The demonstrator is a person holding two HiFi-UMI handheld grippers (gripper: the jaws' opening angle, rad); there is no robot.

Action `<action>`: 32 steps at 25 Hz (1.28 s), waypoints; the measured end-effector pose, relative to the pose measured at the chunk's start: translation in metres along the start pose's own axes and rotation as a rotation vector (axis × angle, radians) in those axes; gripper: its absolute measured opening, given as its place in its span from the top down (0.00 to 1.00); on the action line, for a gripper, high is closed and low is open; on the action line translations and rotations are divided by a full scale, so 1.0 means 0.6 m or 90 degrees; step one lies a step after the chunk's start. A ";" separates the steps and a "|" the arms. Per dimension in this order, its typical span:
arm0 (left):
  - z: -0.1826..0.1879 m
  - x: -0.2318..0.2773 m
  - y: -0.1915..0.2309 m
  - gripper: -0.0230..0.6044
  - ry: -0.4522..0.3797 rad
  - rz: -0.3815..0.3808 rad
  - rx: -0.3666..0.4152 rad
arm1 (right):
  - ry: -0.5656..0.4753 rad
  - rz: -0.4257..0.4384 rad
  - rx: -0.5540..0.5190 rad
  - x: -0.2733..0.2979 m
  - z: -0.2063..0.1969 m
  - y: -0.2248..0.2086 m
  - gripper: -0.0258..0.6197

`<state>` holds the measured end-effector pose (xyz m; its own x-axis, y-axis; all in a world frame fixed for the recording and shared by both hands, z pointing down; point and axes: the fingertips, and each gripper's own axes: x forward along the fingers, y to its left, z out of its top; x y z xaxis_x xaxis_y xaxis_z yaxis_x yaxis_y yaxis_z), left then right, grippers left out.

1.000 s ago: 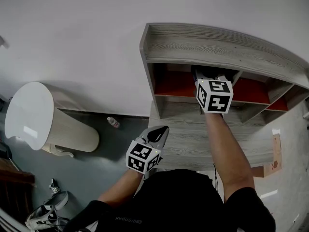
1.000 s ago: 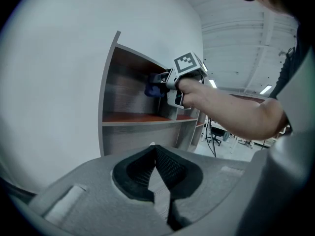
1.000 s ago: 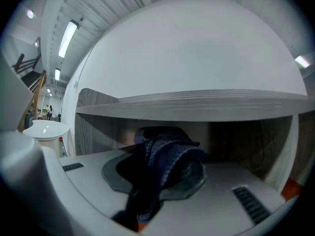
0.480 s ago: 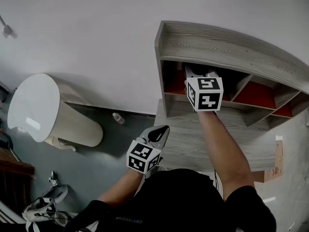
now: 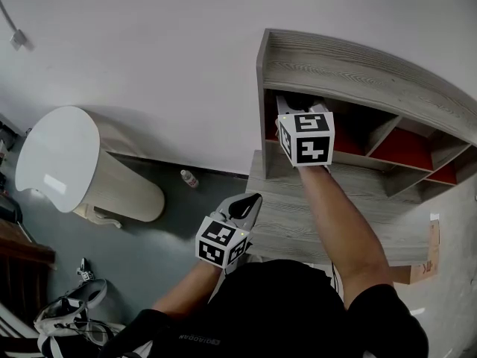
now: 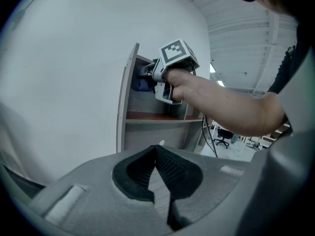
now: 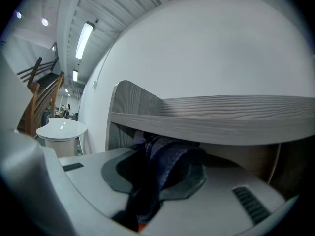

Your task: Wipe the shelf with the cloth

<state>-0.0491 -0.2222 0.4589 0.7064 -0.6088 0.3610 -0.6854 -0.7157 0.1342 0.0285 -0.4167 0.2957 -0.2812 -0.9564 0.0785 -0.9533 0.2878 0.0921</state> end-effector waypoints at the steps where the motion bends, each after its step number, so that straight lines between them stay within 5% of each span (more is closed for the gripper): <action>1: -0.001 -0.002 0.002 0.95 0.000 0.001 0.000 | 0.000 0.001 -0.001 0.002 0.001 0.004 0.81; 32: -0.012 -0.027 0.031 0.95 0.001 -0.063 0.017 | 0.000 -0.066 -0.003 -0.015 -0.009 0.015 0.81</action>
<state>-0.0744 -0.2229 0.4624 0.7698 -0.5343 0.3492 -0.6077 -0.7808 0.1449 0.0228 -0.4051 0.3009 -0.1804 -0.9812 0.0682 -0.9769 0.1868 0.1042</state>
